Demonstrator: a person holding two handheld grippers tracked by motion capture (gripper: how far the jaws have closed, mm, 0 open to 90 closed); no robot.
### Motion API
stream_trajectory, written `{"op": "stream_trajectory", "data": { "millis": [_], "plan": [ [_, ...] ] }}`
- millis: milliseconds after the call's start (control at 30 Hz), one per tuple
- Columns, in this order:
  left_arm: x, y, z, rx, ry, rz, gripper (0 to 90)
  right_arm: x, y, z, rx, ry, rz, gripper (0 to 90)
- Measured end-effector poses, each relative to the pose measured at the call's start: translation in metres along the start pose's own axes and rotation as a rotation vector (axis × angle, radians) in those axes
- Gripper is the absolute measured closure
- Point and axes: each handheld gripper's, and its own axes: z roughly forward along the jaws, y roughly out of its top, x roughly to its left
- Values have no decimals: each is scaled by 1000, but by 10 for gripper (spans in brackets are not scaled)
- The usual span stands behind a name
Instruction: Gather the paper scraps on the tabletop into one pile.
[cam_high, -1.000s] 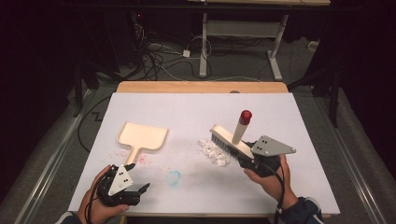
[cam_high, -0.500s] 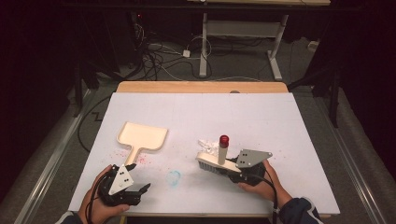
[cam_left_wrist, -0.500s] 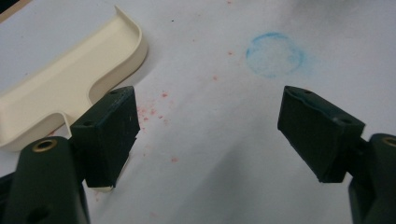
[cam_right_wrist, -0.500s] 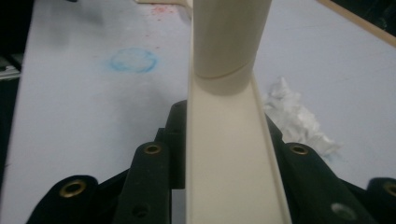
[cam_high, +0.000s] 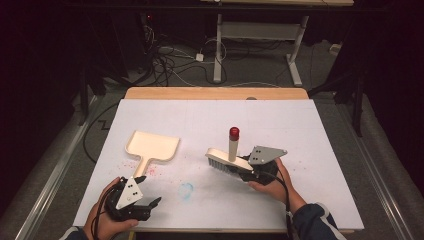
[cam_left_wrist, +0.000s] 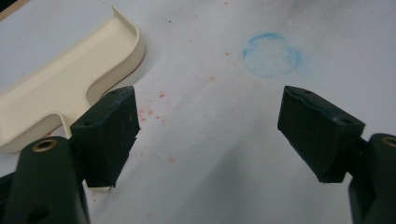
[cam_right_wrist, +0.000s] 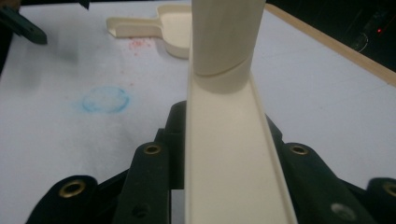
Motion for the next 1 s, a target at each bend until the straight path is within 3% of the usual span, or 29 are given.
{"op": "stream_trajectory", "data": {
  "millis": [233, 333, 400, 500, 600, 667, 833, 900, 1000],
  "plan": [
    [0, 1, 0, -1, 4, -1, 202, 3, 15, -29, -65, -79, 55, 674],
    [-1, 1, 0, -3, 4, -1, 202, 4, 17, -36, -65, -159, 75, 673],
    [-1, 1, -1, -2, 5, 1, 202, 3, 15, -39, -56, -242, 97, 674],
    [0, 1, 0, -2, 7, -4, 202, 1, 8, -42, -45, -337, 167, 674],
    [-1, 1, 1, -3, 6, -3, 202, -1, -2, -35, 4, -410, 216, 674],
    [-1, 1, 1, -3, 4, -2, 202, -2, -8, -28, 46, -462, 208, 674],
    [-2, 1, 2, 5, 2, 5, 202, -7, -22, -10, 108, -561, 241, 675],
    [-2, 1, 2, 5, 0, 5, 202, -8, -24, -5, 105, -553, 261, 674],
    [-1, 1, 2, 3, -2, 0, 202, -2, -23, 2, 85, -535, 253, 675]
  ]
}}
